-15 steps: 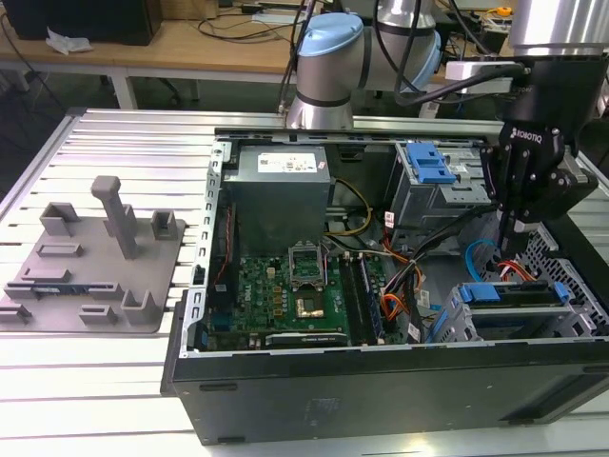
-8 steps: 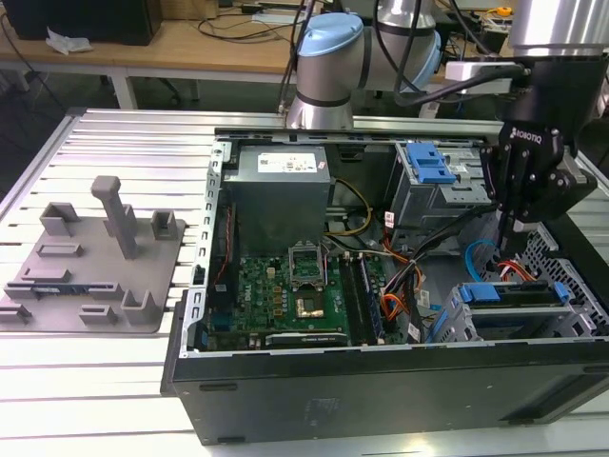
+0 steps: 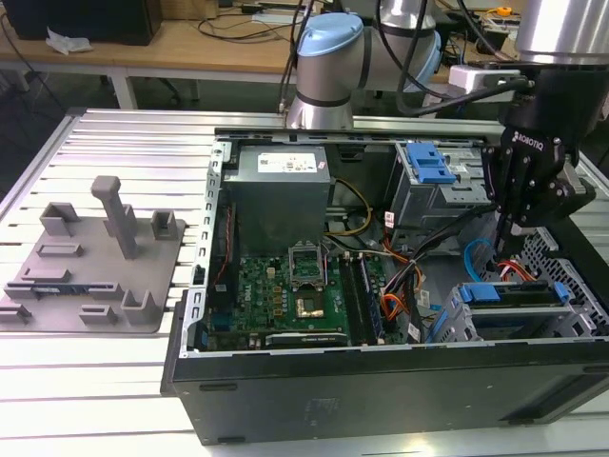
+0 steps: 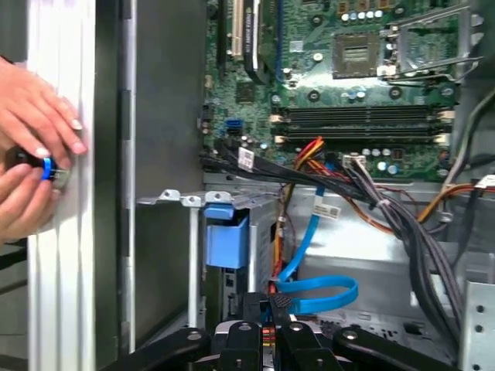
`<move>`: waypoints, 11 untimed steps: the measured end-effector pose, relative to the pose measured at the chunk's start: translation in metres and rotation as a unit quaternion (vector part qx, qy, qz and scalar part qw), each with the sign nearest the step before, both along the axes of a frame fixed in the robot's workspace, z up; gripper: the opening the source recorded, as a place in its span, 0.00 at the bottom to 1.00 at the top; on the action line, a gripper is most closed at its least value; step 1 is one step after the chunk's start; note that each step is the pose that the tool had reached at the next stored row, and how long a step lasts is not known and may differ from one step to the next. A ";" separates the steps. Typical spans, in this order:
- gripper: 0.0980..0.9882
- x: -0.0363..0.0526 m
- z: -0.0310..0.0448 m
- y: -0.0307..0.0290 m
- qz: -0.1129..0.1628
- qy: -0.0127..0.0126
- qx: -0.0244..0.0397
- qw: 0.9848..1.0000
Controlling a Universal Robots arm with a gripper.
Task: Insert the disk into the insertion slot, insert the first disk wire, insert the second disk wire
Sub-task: 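Insert the second disk wire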
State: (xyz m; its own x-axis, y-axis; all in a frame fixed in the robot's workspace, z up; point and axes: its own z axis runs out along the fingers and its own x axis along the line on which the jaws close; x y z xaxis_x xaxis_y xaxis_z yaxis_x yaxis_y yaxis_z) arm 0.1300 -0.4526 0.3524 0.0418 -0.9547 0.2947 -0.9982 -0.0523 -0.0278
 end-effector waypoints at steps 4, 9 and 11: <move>0.07 0.0014 0.0001 -0.0046 0.000 0.000 0.025 1.000; 0.07 0.0017 0.0008 -0.0156 0.000 0.000 0.061 0.998; 0.07 0.0017 0.0014 -0.0192 0.000 0.000 0.074 0.997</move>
